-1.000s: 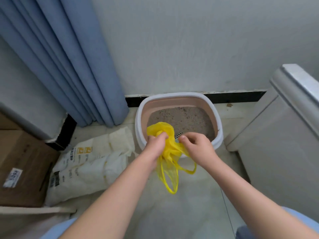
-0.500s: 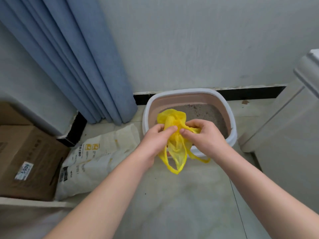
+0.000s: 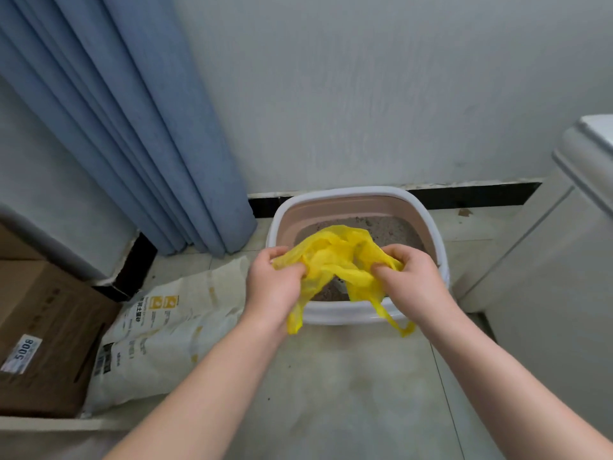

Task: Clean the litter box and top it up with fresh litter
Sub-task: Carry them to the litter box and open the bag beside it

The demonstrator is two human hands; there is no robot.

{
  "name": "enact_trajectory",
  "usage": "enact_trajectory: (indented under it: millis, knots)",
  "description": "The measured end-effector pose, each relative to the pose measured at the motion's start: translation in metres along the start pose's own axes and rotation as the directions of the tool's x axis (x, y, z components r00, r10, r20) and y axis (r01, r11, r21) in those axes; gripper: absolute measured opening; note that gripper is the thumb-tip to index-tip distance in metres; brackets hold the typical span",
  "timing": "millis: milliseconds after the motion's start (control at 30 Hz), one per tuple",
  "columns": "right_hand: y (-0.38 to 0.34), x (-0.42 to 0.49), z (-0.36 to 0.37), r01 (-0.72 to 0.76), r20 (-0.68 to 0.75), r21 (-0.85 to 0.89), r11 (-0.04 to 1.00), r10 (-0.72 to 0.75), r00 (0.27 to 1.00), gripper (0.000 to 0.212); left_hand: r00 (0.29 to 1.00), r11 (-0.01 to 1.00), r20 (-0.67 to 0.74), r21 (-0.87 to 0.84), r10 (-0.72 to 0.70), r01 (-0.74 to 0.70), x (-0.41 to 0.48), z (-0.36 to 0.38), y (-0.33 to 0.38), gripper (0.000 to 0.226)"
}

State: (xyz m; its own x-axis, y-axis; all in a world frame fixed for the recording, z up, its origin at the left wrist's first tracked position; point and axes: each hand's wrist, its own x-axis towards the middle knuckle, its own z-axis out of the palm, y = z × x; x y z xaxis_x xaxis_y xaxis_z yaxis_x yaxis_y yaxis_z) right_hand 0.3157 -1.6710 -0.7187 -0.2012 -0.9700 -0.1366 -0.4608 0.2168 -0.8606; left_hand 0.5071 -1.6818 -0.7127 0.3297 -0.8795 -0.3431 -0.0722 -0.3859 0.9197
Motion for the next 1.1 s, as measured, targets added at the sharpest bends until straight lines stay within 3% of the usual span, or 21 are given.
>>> enact_trajectory:
  millis: [100, 167, 267, 367, 433, 533, 600, 733, 867, 967, 1100]
  knots:
    - [0.001, 0.003, -0.003, -0.019, -0.035, -0.049, 0.999, 0.017, 0.999, 0.019, 0.992, 0.965, -0.02, -0.234, -0.128, 0.12, 0.006, -0.013, 0.011, 0.024]
    - [0.001, 0.006, -0.004, -0.044, -0.053, -0.06, 0.997, 0.041, 0.998, 0.018, 0.987, 0.952, -0.021, -0.269, -0.16, 0.149, 0.009, -0.023, 0.017, 0.023]
    - [-0.001, 0.009, -0.015, -0.056, -0.088, -0.105, 0.993, 0.046, 0.995, 0.016, 0.997, 0.998, -0.048, -0.039, -0.054, 0.052, 0.018, -0.037, 0.015, 0.027]
    - [0.004, 0.014, -0.036, -0.106, -0.141, -0.147, 0.983, 0.085, 0.986, 0.016, 0.984, 0.974, -0.122, 0.203, 0.126, -0.1, 0.029, -0.056, 0.019, 0.027]
    - [0.009, 0.018, -0.047, -0.154, -0.167, -0.169, 0.973, 0.126, 0.978, 0.019, 0.965, 0.888, -0.12, 0.431, 0.232, -0.16, 0.035, -0.068, 0.022, 0.024]
    - [0.01, 0.017, -0.047, -0.189, -0.125, -0.239, 0.952, 0.163, 0.979, 0.015, 0.962, 0.713, 0.005, 0.67, 0.273, -0.206, 0.035, -0.069, 0.019, 0.013]
    - [0.008, 0.014, -0.04, -0.176, -0.062, -0.299, 0.938, 0.164, 0.984, 0.013, 0.96, 0.64, 0.099, 0.727, 0.263, -0.25, 0.026, -0.057, 0.013, 0.012]
    - [0.006, 0.011, -0.036, -0.184, -0.001, -0.33, 0.926, 0.194, 0.981, 0.016, 0.955, 0.56, 0.156, 0.781, 0.254, -0.276, 0.014, -0.041, 0.006, 0.038]
    - [0.013, 0.012, -0.038, -0.215, 0.07, -0.336, 0.917, 0.252, 0.965, 0.032, 0.96, 0.502, 0.15, 0.827, 0.238, -0.253, 0.017, -0.042, 0.005, 0.028]
    - [0.014, 0.012, -0.036, -0.223, 0.196, -0.324, 0.919, 0.296, 0.935, 0.03, 0.959, 0.477, 0.19, 0.836, 0.211, -0.27, 0.02, -0.043, 0.006, 0.019]
    - [0.024, 0.005, -0.026, -0.174, 0.355, -0.534, 0.828, 0.405, 0.842, 0.037, 0.928, 0.333, 0.323, 0.868, 0.185, -0.368, 0.021, -0.037, 0.005, 0.011]
